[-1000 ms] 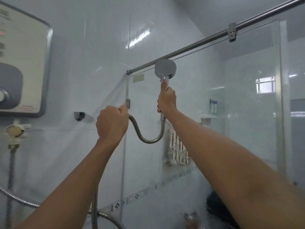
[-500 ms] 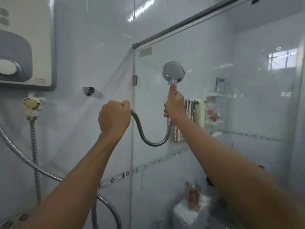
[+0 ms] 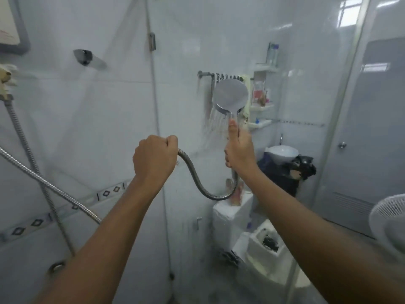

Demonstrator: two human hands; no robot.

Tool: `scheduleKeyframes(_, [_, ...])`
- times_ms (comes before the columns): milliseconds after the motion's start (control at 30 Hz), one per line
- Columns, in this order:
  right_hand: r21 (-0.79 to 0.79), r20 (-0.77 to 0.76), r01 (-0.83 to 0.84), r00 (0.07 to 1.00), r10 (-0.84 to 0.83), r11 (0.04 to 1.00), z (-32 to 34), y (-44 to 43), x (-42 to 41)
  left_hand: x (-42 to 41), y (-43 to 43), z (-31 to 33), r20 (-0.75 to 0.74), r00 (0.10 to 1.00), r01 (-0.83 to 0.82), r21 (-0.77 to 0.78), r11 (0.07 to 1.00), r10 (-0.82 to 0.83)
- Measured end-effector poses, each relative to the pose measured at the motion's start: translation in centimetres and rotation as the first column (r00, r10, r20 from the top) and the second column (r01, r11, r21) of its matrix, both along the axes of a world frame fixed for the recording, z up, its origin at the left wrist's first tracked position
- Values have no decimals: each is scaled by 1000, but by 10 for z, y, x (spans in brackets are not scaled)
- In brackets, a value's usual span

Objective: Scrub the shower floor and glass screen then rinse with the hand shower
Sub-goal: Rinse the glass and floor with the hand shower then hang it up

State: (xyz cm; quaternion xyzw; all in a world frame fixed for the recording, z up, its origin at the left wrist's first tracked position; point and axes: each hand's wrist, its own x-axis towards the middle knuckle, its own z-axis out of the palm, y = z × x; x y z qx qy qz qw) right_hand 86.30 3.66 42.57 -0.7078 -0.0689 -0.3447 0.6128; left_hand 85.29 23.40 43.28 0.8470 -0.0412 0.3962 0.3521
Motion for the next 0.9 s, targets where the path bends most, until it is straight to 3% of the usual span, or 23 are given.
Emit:
scheduleKeyframes(200, [-64,-155,85,983,-94,994,-89,-10,-30,-23,-11,-56,-113,993,48,47,998,-43])
scheduleKeyframes(300, [-4,-193,81,978,-80,997,-133,-16,-50,-28,-19,-88,-194,979,69,38,997,-60])
scheduleKeyframes(533, [-59,-314,183,930,-193,981,-197,-39,-100,-36,-55,-145,-351,921,202,51,978,-172])
scheduleKeyframes(700, [-85,-285,241,924,-255,967,-179,-54,-112,-35,-80,-124,-318,917,256,6,967,-241])
scheduleKeyframes(800, [-19,-199,243,950,-242,970,-132,-70,-113,-32,-92,-82,-224,936,268,-43,962,-271])
scheduleKeyframes(900, [-48,-96,257,961,-261,965,-78,-82,-111,-29,-102,-33,-115,950,281,-85,956,-289])
